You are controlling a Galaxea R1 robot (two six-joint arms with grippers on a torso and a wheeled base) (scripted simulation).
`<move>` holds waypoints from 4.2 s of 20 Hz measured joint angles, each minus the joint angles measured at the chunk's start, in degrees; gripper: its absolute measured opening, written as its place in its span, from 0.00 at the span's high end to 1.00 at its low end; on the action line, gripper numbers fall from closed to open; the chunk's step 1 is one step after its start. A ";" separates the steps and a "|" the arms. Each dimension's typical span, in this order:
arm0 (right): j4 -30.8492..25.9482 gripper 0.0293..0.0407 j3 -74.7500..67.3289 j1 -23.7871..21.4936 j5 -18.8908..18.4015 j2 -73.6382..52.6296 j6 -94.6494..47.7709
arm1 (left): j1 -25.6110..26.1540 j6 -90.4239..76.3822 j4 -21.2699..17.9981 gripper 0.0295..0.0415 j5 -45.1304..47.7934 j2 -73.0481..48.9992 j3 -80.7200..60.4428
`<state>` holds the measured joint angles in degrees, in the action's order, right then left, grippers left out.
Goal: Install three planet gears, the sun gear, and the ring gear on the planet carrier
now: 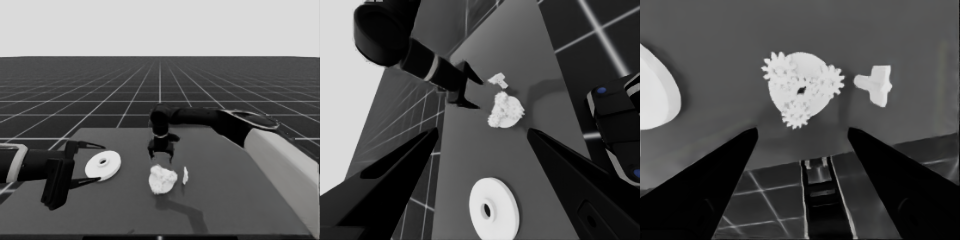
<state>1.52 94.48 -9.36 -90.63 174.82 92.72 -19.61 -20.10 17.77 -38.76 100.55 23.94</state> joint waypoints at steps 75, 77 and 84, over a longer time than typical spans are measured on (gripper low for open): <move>38.45 0.19 -72.32 29.68 23.02 -74.02 -74.62 | 23.07 95.15 -4.70 0.55 -47.68 77.77 79.44; 38.45 0.19 -72.32 29.68 23.02 -74.02 -74.62 | 23.11 95.07 -4.57 0.55 -47.58 77.85 79.55; 38.45 0.19 -72.32 29.68 23.02 -74.02 -74.62 | 23.97 92.27 -4.58 0.56 -47.56 77.78 79.62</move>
<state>39.97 22.16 20.32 -67.61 100.80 18.10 4.36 72.17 13.19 -86.32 178.33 103.55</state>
